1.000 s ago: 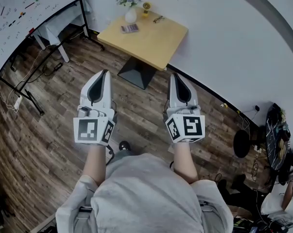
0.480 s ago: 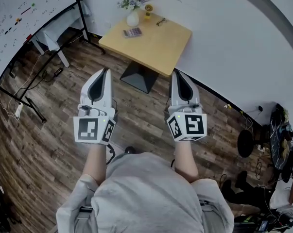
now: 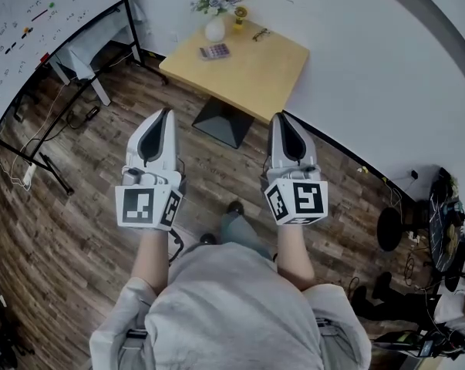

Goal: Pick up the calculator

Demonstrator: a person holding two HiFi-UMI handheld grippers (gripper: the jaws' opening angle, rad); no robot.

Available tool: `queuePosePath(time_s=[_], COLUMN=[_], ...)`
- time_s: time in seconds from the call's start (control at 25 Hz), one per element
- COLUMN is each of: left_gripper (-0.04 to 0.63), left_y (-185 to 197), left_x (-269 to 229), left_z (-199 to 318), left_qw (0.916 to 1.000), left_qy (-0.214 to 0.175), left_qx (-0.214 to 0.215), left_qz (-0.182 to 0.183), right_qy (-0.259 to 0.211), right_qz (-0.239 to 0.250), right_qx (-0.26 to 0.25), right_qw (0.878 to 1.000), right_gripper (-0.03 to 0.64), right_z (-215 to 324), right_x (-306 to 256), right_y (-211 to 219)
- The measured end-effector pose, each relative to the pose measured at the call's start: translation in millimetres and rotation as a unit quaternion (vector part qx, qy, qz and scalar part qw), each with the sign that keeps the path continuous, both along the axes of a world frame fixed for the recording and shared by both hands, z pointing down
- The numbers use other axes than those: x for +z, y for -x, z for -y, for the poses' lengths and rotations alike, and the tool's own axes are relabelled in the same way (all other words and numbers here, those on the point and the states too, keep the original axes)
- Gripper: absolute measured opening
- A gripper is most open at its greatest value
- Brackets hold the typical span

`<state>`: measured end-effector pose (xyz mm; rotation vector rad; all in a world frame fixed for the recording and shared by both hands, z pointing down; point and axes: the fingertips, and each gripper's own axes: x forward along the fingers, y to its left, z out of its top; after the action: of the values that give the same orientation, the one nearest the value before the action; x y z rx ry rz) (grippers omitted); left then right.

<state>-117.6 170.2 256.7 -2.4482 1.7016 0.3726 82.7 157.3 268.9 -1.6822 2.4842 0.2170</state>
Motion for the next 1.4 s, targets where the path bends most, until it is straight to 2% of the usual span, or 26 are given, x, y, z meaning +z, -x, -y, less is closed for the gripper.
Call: queuePosePath(time_s=[0.28, 0.6, 1.4], left_gripper=[0.005, 0.006, 0.005], left_y=[9.7, 13.0, -23.5], left_x=[4.9, -5.6, -14.2], left_z=[32.3, 89.0, 218.3], left_qw=[0.9999, 0.9995, 0.9985], left_qy=[0.006, -0.005, -0.006], left_qx=[-0.015, -0.030, -0.052], left_qz=[0.005, 0.011, 0.019], right_qy=[-0.003, -0.013, -0.020], right_qz=[0.002, 0.006, 0.011], right_qx=[-0.012, -0.027, -0.058], right_qw=[1.000, 1.000, 0.998], right_gripper=[0.000, 0.000, 0.000], right_z=[38.7, 102.7, 242.1], right_x=[-0.1, -8.5, -23.7], right_y=[8.1, 11.1, -18.3])
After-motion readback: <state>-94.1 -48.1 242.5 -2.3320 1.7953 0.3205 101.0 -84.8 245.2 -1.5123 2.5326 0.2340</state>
